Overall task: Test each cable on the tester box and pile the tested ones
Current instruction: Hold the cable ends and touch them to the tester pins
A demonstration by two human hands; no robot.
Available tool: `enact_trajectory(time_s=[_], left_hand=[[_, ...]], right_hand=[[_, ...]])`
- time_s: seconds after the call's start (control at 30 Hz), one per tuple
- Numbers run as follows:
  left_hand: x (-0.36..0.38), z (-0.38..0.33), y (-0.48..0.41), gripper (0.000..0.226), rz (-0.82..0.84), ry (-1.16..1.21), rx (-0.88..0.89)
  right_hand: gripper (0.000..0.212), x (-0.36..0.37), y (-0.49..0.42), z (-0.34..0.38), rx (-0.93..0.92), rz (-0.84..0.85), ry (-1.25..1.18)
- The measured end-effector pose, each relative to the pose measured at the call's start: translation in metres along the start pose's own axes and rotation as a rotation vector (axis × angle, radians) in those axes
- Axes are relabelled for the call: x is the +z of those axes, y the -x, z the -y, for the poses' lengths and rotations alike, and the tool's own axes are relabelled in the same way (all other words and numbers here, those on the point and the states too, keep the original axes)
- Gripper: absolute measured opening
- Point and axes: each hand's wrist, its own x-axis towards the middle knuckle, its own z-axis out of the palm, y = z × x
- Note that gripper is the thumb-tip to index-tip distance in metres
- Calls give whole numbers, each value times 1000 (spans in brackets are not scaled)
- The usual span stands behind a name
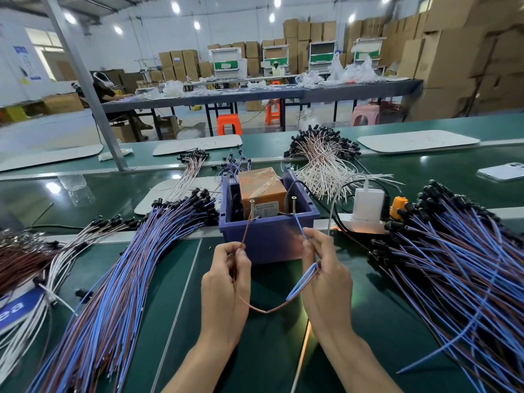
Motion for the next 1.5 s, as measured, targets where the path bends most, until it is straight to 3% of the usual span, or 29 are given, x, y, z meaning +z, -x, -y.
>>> enact_trajectory(time_s=[0.37,0.63,1.03,1.17,1.27,1.4,1.5], left_hand=[[-1,-2,-1,9,-25,-7,11],[-2,-4,1,13,-72,-4,48],[-4,-3,1,14,-82,-15,64],[-13,-3,1,13,-103,-55,48],[-25,0,2,12,-123,-130,7],[-39,-3,9,9,-140,-226,-60],[-49,-5,18,11,-64,-332,-115]], right_hand=[[25,0,0,-1,4,22,-10],[22,-3,1,5,-95,-63,-16],[22,-7,4,2,-49,-33,47],[59,-19,9,-2,6,118,122],[64,-26,13,0,5,171,197],[46,-31,19,4,-1,111,166],[34,-33,22,5,7,70,147]])
